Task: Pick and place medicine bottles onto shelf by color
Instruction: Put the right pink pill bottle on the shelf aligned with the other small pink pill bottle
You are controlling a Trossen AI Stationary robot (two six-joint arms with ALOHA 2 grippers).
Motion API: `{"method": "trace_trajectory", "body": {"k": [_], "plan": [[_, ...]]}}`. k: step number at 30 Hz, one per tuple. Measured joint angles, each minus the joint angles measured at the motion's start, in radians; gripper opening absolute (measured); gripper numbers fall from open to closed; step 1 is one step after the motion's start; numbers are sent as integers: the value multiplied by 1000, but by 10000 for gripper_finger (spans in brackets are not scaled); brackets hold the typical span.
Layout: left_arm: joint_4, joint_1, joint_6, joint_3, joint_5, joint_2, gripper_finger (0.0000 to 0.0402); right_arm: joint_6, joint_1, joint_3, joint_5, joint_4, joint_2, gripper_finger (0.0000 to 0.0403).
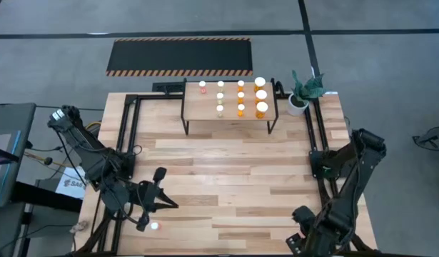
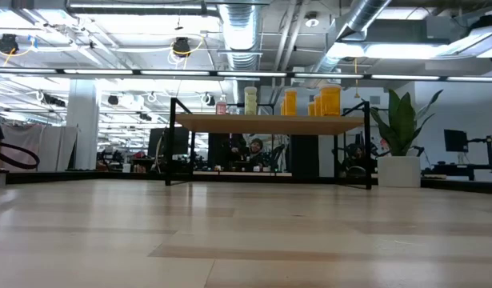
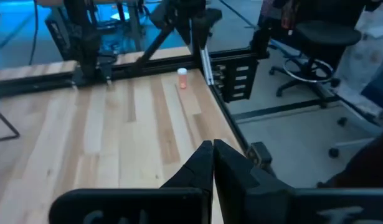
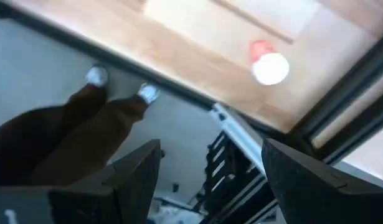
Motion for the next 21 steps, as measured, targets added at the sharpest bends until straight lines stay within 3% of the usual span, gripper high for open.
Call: {"method": "trace_trajectory", "body": {"k": [5,14,21], "plan": [[42,48,62,0,1,0,0,12,3,-21,-5,-109,45,302],[167,205,119,0,174,0,0,47,3,-218,-7,43,23,302],[180,276,92,0,240,0,0,77,5,-287,-27,145,29,302]]}}
